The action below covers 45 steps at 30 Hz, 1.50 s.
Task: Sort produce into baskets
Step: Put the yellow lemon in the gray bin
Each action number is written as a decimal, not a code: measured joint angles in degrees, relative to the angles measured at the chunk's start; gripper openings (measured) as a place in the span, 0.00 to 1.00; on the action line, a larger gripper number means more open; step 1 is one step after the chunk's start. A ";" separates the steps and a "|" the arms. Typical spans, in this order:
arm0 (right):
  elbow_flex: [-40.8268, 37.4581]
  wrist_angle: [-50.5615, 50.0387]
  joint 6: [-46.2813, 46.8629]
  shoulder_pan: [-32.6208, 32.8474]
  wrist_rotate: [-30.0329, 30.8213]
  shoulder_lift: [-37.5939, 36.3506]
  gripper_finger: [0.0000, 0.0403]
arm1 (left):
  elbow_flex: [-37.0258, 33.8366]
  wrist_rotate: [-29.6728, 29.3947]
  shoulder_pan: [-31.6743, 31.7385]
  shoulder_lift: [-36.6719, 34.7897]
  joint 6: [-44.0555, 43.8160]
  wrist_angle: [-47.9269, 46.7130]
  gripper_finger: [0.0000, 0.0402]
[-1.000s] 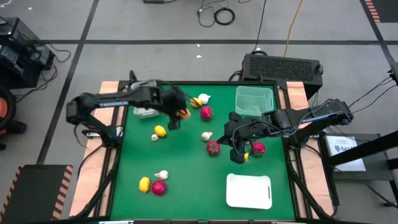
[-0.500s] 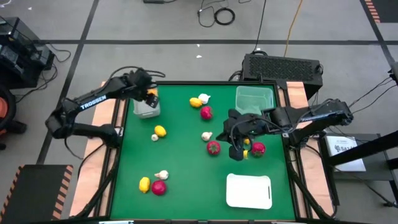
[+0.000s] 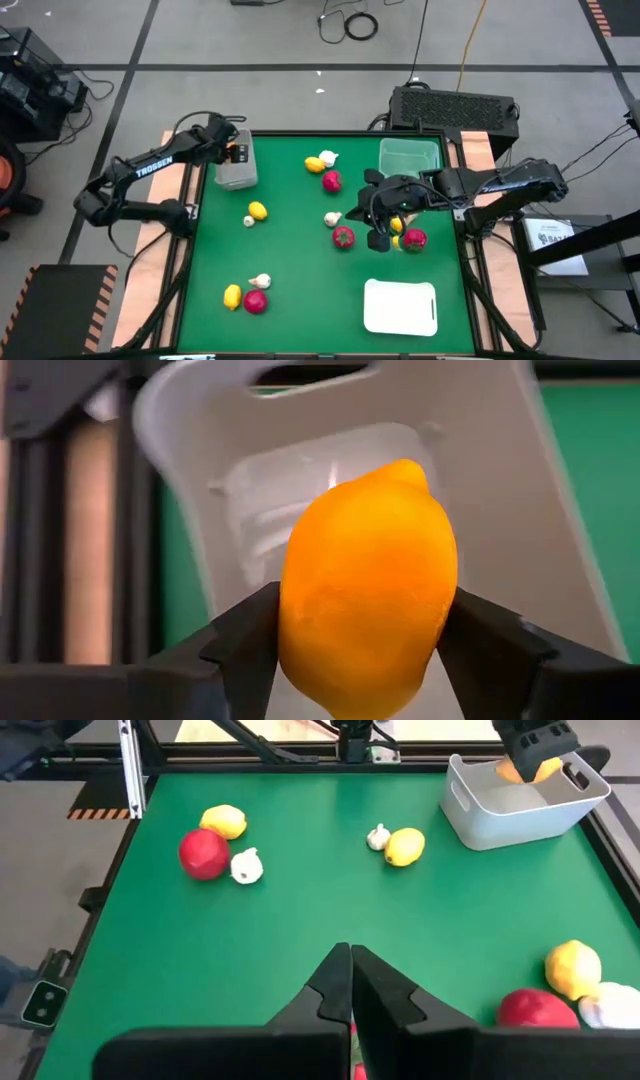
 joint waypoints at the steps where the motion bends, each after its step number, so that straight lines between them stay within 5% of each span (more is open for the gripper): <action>1: 0.00 0.07 -0.40 -0.02 0.01 0.00 0.00 | -0.07 -0.77 0.56 0.00 -0.49 -0.11 0.62; 16: 0.00 0.08 -1.95 0.00 -0.23 0.00 0.00 | -0.06 0.81 1.09 -0.06 0.34 -0.02 0.69; 27: 0.00 0.04 -1.95 0.00 -0.23 0.00 0.00 | 4.40 11.45 -3.90 -2.59 4.23 -3.13 0.69; 37: 0.00 -2.71 -5.15 0.00 0.14 0.59 0.00 | 5.15 21.14 -20.48 -11.42 5.02 -3.55 0.69; 45: 0.00 -2.92 -8.60 -1.11 -3.00 4.00 0.00 | 5.16 19.71 -41.77 -10.67 -4.19 0.10 0.63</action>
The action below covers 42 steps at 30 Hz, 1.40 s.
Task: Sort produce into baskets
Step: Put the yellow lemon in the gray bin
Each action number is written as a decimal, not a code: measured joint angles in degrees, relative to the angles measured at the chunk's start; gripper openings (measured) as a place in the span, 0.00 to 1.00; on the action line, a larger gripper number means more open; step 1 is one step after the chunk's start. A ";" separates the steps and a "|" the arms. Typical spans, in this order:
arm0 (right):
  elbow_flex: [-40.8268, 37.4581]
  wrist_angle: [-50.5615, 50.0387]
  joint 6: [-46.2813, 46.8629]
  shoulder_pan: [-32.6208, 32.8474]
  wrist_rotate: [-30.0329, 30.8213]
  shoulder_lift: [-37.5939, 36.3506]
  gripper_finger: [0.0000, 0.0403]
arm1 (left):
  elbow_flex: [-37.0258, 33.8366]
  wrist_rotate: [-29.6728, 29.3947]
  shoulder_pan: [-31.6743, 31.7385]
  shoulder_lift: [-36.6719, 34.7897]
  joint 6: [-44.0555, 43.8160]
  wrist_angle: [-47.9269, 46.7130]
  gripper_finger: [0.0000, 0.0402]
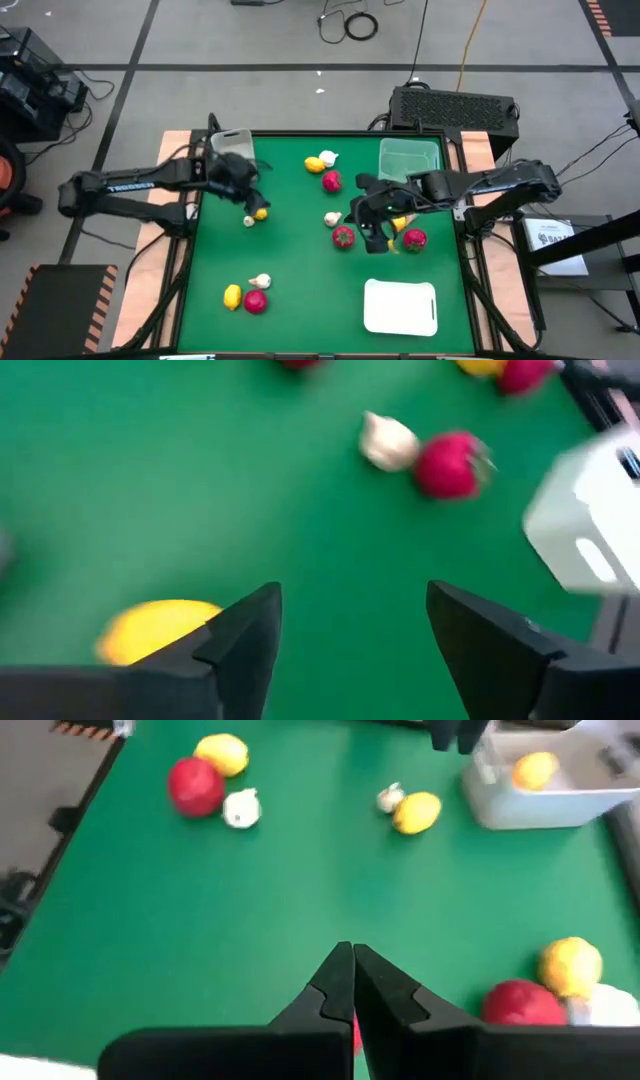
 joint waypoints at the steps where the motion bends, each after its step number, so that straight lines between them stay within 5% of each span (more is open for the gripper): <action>1: 0.00 0.05 -0.07 -0.18 -0.93 0.60 0.00 | -0.03 -0.23 -2.31 0.34 -0.73 0.90 0.62; 14: 0.00 -1.44 -5.93 0.12 -4.80 3.34 0.00 | 0.69 -6.16 -29.36 1.27 -23.24 9.37 0.58; 20: 0.00 3.88 -6.28 1.03 -5.33 3.34 0.00 | 10.26 -12.14 -39.79 6.42 -28.18 4.62 0.58; 27: 0.00 12.45 6.69 5.56 -3.92 3.53 0.00 | 21.25 -13.33 -50.10 14.12 -26.35 -14.35 0.58; 34: 0.00 13.70 21.94 11.88 4.62 5.28 0.00 | 20.10 -16.54 -60.75 17.21 -34.26 -21.99 0.58; 42: 0.00 13.80 27.45 15.29 4.49 5.01 0.00 | 18.92 -17.87 -66.87 22.55 -14.66 -21.49 0.58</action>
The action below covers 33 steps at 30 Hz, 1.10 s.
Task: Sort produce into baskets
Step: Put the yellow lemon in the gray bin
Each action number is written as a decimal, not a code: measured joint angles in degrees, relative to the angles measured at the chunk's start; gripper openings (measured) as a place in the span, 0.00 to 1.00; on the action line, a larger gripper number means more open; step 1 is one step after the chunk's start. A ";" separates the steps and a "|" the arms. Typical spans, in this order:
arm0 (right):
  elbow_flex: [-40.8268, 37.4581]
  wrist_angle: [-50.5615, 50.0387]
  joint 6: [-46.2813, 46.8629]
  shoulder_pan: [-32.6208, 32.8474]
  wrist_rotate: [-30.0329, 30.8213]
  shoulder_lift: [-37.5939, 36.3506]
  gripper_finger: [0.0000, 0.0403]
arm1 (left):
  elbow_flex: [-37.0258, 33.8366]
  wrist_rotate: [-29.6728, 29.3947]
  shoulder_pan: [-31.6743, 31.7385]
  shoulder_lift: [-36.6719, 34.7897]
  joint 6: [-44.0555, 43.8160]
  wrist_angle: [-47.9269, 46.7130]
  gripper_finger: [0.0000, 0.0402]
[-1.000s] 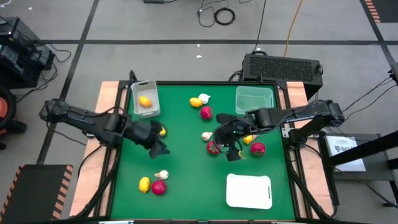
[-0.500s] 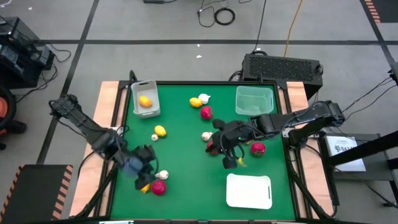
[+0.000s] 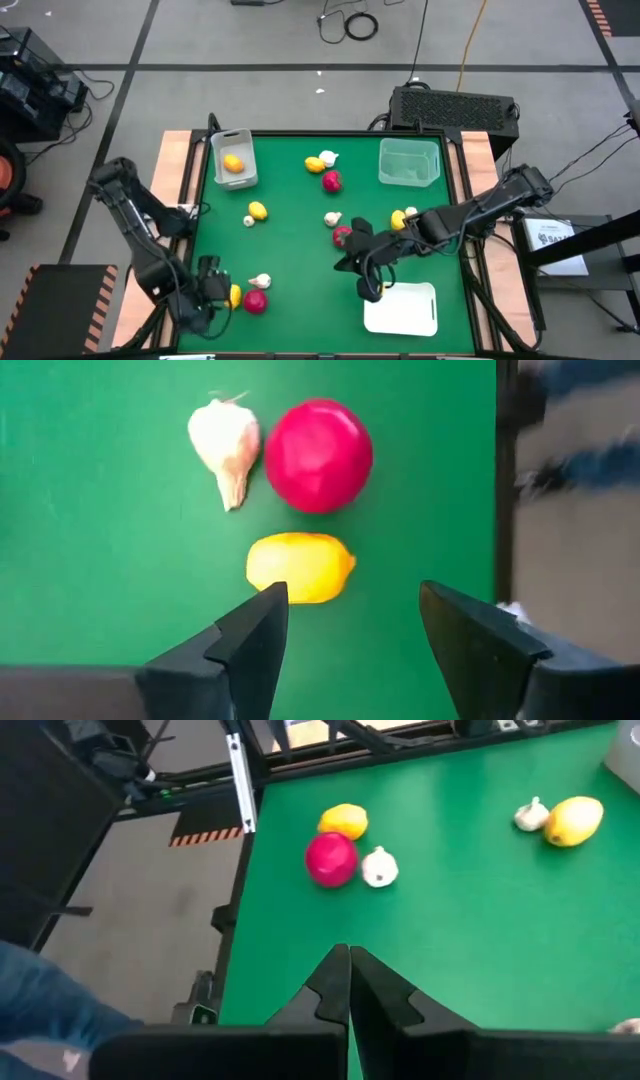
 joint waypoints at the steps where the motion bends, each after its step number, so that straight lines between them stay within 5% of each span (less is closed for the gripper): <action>1: 0.00 0.00 -0.63 -0.02 0.01 -0.03 0.00 | 0.00 -0.06 -0.13 0.85 2.83 0.16 0.58; 11: 0.00 -6.53 -9.97 -0.13 -3.15 -0.03 0.00 | -0.02 0.46 0.63 8.09 17.32 0.65 0.58; 23: 0.00 -8.66 -16.96 -0.79 -4.51 -0.03 0.00 | -0.07 13.15 9.96 9.03 -34.79 -0.97 0.58; 33: 0.00 -1.82 -16.97 -2.96 -4.48 -0.05 0.00 | -0.07 11.27 6.07 9.03 -40.32 -1.35 0.78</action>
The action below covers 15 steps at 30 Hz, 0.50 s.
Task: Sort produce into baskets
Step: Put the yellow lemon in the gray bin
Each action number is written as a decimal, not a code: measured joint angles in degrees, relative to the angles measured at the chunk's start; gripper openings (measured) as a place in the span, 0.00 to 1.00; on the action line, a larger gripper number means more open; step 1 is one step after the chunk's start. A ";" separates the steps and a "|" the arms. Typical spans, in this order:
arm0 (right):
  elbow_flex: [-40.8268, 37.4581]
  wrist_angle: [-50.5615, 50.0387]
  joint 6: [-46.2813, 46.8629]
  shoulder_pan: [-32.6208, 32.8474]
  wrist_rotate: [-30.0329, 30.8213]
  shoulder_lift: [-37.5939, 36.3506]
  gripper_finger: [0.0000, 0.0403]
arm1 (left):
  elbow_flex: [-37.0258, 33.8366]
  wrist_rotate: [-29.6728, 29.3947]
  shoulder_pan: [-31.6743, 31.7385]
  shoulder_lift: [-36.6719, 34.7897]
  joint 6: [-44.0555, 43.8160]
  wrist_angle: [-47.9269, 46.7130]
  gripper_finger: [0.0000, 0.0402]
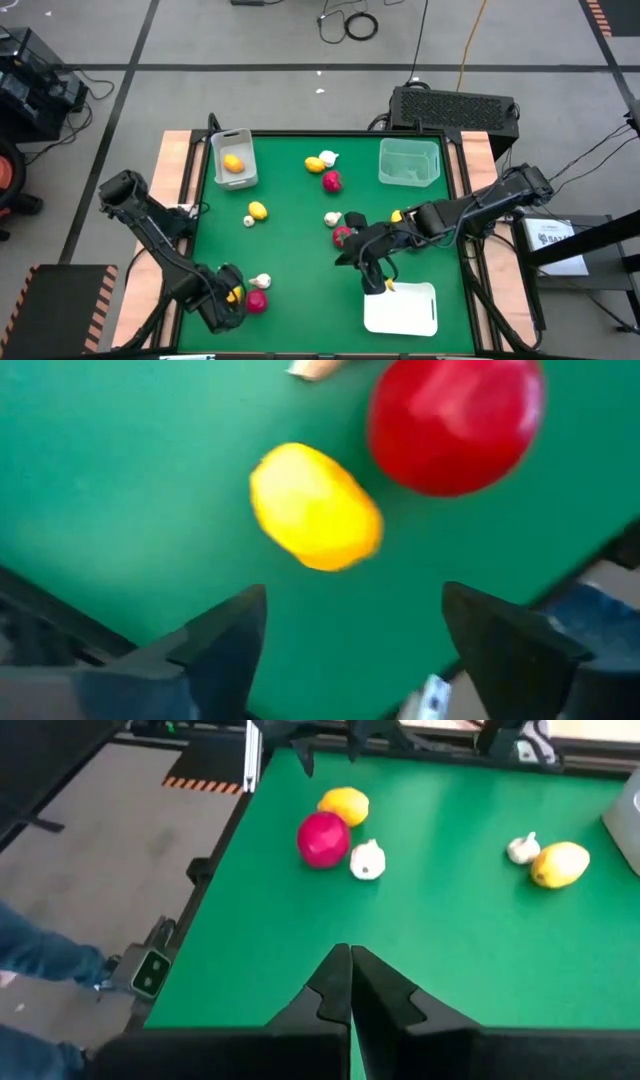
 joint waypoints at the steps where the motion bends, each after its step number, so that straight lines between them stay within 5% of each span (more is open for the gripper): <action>1: 0.00 0.17 0.32 -0.24 -0.02 0.00 0.00 | 0.00 -0.66 -0.35 0.17 -0.50 -0.96 0.81; 8: 0.00 0.05 2.40 -0.64 0.00 -0.02 0.00 | 0.00 -2.46 -1.03 3.63 -3.38 -2.80 0.94; 15: 0.00 0.03 3.91 -0.62 -0.04 -0.02 0.00 | 0.00 -4.69 -1.03 8.31 -4.39 -1.66 0.95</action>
